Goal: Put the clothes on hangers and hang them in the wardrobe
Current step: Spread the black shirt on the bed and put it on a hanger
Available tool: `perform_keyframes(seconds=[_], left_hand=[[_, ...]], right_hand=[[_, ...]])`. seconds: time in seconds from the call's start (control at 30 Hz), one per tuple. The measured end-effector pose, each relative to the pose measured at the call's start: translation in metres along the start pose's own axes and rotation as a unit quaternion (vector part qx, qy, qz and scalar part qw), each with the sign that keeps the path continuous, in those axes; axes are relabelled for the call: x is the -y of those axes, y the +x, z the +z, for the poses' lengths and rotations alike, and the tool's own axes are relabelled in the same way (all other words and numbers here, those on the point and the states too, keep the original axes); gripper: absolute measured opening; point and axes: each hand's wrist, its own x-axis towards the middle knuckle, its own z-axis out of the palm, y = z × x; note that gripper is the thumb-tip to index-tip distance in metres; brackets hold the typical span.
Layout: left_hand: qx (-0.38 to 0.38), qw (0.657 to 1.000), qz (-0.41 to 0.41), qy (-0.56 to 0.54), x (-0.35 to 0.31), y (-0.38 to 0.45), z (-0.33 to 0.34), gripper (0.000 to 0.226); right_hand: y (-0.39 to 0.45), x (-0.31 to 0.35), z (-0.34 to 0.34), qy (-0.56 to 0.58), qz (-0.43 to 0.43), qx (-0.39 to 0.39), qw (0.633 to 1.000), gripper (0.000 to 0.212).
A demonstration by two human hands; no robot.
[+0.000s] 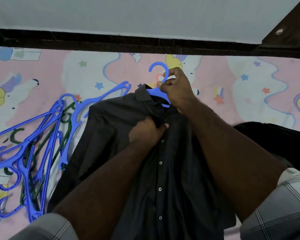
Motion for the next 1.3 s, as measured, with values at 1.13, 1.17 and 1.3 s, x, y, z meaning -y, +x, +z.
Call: perform_keyframes(seconds=[1.13,1.17,1.3], left_hand=[[-0.115,0.985,0.096,-0.088,0.042,0.001,0.052,0.019],[-0.111,0.985,0.1,-0.081,0.041,0.003,0.052,0.02],[-0.069,0.989,0.125,-0.032,0.039,0.013,0.053,0.03]], right_hand=[[-0.096,-0.115,0.023,-0.004,0.274,-0.08,0.958,0.022],[-0.098,-0.115,0.023,0.032,0.284,-0.084,0.955,0.02],[-0.104,-0.113,0.019,0.187,0.344,-0.098,0.915,0.017]])
